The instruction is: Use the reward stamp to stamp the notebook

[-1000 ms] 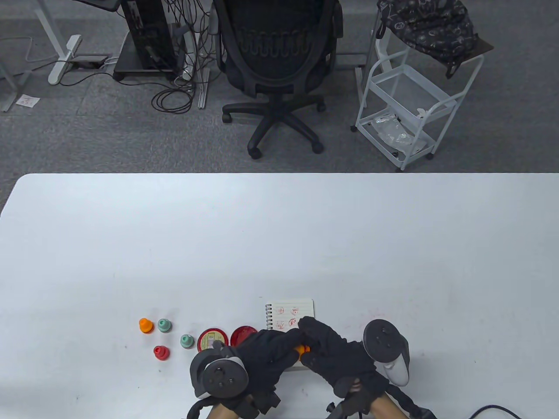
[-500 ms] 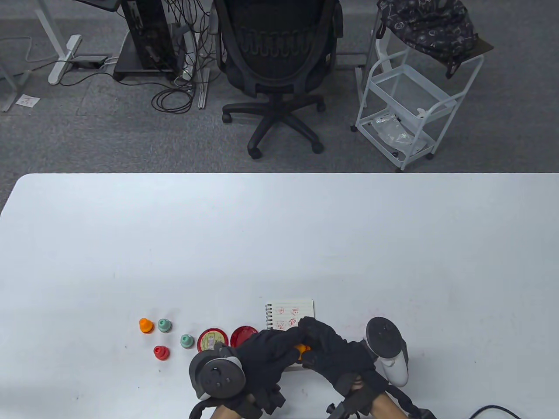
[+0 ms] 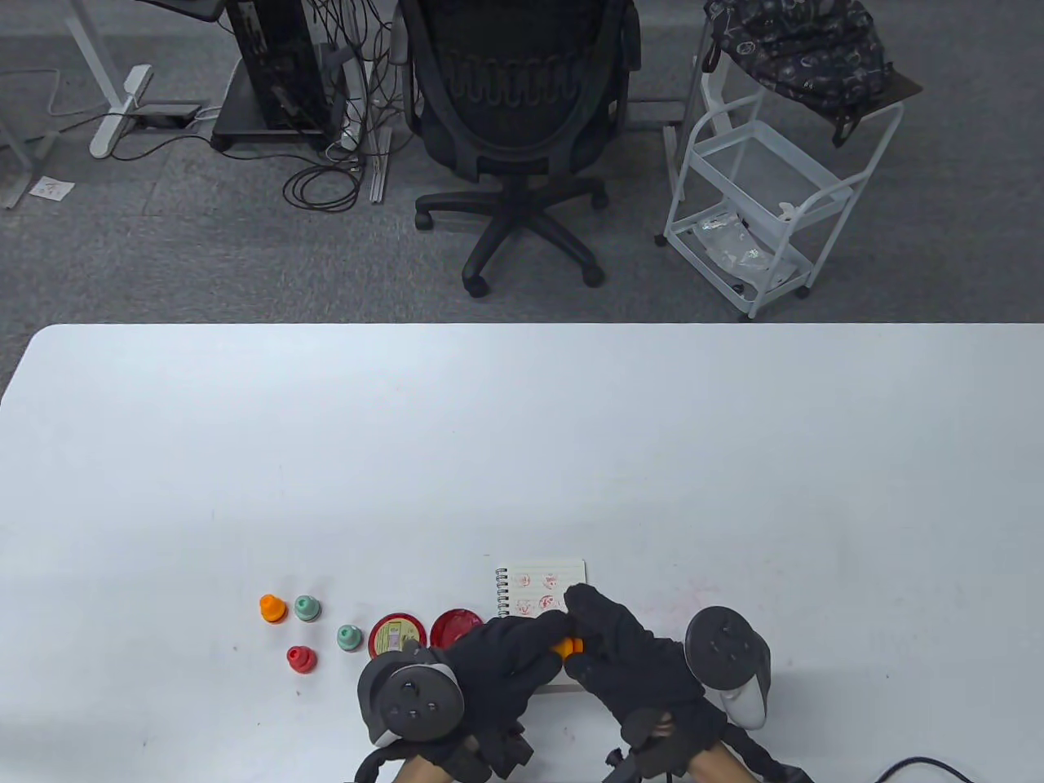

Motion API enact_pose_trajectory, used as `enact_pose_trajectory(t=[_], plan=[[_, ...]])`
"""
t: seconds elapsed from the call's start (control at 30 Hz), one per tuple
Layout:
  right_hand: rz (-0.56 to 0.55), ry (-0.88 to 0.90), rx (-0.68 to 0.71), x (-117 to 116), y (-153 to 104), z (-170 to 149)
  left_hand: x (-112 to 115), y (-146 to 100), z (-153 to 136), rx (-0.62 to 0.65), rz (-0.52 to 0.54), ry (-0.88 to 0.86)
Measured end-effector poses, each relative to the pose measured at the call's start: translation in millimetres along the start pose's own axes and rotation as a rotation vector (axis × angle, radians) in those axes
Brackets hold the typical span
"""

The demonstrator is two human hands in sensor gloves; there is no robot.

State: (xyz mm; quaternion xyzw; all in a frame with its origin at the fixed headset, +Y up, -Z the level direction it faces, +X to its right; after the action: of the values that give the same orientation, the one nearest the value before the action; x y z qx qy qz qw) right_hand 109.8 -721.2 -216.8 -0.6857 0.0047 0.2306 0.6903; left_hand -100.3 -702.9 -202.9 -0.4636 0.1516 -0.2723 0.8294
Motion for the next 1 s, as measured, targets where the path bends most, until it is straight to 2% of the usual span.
enact_pose_trajectory(t=[0.17, 0.37, 0.7, 0.9, 1.0], plan=[[0.038, 0.023, -0.055, -2.7, 1.5, -4.7, -0.5, 0.1, 0.1, 0.012, -0.003, 0.012], [0.071, 0.012, -0.056, -1.9, 2.1, -6.2, 0.9, 0.4, -0.8, 0.010, -0.029, -0.004], [0.070, -0.031, -0.049, -4.0, 1.3, -6.0, 0.3, 1.0, -1.4, 0.015, -0.045, 0.029], [0.071, 0.001, -0.046, -1.9, 1.6, -7.2, -1.2, 1.3, -3.7, 0.012, -0.060, 0.055], [0.075, 0.000, -0.047, -1.8, 1.6, -7.5, -0.3, 2.1, -3.7, 0.012, -0.101, 0.088]])
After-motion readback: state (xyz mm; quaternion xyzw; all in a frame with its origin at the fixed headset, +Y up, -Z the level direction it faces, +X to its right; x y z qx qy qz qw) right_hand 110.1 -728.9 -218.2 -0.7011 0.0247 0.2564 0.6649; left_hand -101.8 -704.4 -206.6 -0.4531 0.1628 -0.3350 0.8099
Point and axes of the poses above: the tracker on the back of each hand, its own z axis roughly to the thumb side, its own y axis roughly from the wrist to the fingertips, x = y × z, the point moved 2 cm from there along y, roughly from the wrist to the fingertips, and after that the axes turned 8 degrees about -x, right-handed, at the moved point
